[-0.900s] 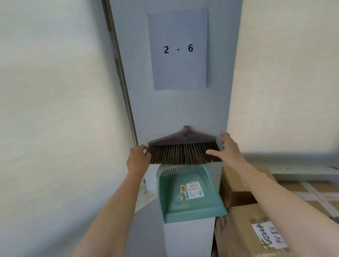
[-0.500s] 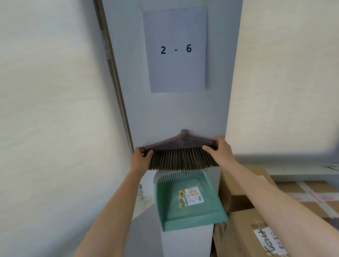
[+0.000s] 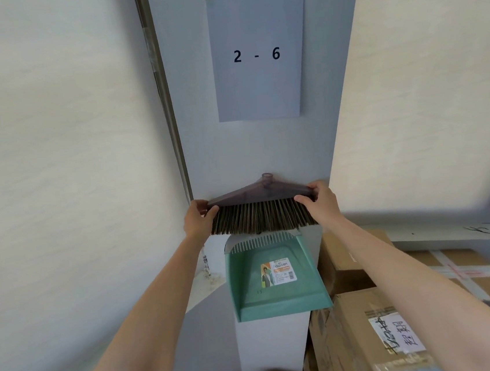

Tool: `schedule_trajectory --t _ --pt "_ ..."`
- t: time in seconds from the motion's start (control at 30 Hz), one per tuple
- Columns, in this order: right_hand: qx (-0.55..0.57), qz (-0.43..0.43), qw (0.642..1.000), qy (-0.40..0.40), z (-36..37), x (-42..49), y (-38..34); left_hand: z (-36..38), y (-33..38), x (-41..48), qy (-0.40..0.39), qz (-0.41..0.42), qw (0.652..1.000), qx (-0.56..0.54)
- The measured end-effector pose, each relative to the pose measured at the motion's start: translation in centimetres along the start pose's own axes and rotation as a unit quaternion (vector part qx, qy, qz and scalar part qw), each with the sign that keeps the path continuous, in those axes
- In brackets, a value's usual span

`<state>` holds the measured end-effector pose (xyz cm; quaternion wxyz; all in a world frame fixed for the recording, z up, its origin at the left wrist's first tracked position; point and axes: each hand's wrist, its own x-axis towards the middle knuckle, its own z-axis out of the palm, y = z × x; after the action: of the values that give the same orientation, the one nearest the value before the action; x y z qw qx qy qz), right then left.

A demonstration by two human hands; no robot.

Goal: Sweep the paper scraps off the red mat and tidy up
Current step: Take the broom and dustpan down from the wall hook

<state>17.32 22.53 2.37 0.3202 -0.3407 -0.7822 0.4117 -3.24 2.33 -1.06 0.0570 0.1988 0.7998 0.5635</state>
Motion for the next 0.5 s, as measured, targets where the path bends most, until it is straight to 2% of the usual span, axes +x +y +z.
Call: schedule_trajectory --t 0.13,0.3,0.5 --pt "0.003 -0.004 1.000 -0.011 -0.4 -0.1 -0.8 -0.3 1.1 -0.5 -0.006 -0.003 0.998 -0.062" --pt "0.002 -0.006 1.000 -0.009 -1.5 0.1 -1.2 -1.1 2.1 -1.2 -0.068 -0.039 0.990 -0.117" --pt "0.014 0.022 0.999 -0.022 -3.7 0.4 -1.1 -2.1 3.5 -2.0 -0.139 -0.009 0.985 -0.106"
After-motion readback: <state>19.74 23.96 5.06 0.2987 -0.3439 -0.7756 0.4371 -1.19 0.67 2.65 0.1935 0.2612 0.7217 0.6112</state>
